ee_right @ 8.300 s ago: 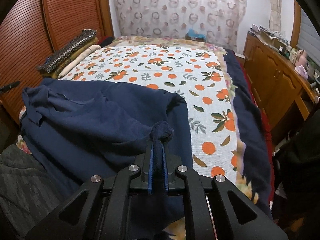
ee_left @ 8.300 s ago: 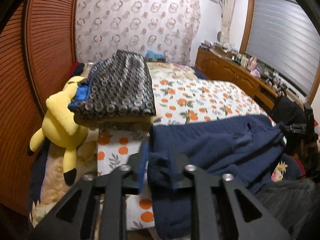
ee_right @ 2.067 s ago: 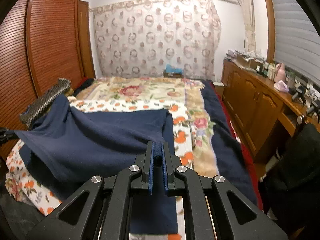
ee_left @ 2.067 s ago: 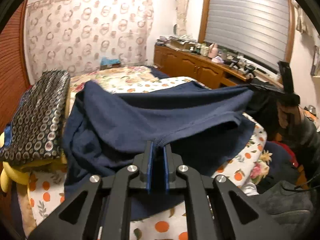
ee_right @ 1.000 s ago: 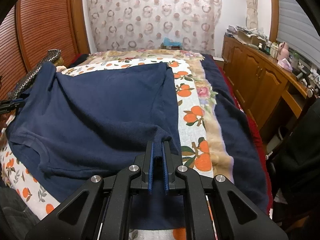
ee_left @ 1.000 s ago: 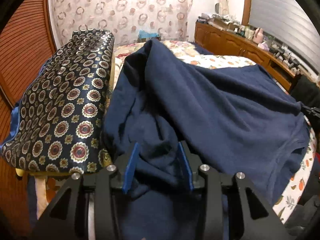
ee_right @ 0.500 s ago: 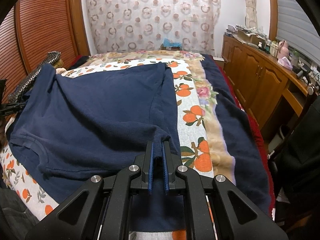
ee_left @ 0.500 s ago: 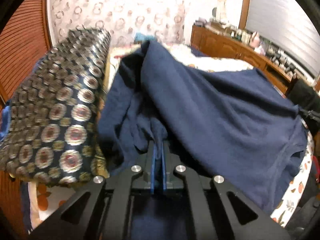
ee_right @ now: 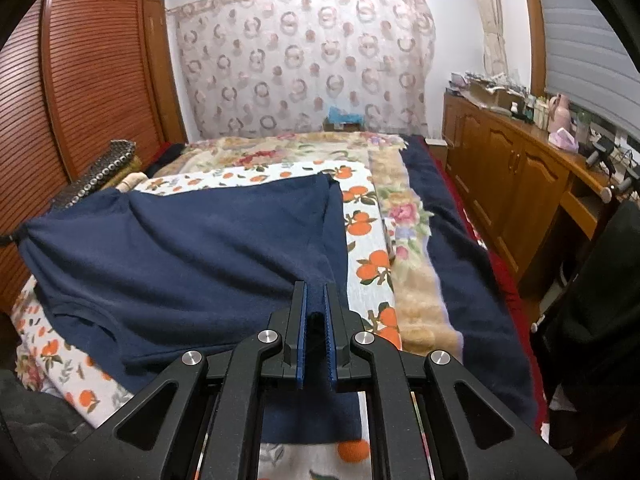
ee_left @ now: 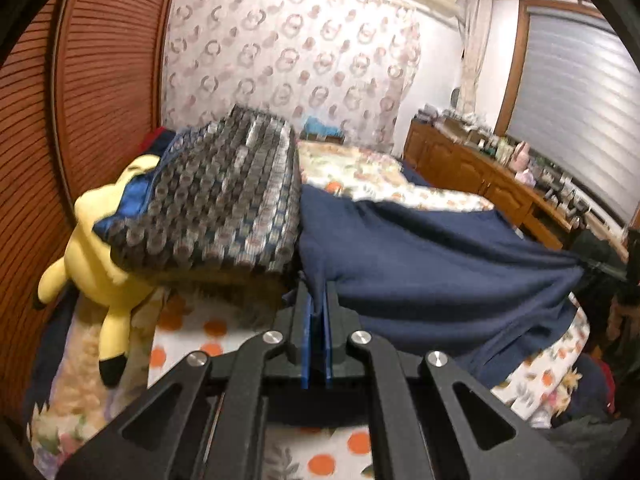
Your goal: Fold small clothes
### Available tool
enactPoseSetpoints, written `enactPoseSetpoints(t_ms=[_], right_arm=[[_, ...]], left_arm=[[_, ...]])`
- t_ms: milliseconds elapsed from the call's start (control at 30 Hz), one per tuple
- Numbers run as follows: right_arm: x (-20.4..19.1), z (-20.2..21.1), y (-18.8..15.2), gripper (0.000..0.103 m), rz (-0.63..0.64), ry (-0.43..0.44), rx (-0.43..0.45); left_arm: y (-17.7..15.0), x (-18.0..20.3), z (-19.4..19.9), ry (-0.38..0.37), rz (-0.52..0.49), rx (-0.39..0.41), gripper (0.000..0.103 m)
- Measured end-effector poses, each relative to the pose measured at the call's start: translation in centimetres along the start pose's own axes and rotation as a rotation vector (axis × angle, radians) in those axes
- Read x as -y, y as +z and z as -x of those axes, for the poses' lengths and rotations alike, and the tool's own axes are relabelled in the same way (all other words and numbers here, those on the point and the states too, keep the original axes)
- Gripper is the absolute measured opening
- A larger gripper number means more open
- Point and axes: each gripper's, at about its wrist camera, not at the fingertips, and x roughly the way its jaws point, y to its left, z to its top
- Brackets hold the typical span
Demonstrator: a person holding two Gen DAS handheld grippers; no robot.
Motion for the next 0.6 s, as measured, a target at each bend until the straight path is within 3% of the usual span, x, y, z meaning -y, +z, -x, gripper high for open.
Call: enactPoseSetpoints(t_ms=[333,600], right_arm=[[-0.7,-1.2,-2.2,0.006,0.026,-0.002,-0.089],[-0.7,0.3,-1.9,0.023,0.01,0.006,-0.058]], left_arm=[[-2.1,-0.2,-2.1,0.031,0.014,-0.068,0.003],[-3.0,-0.2,-4.6,0.073,-0.003,-0.164,0.009]])
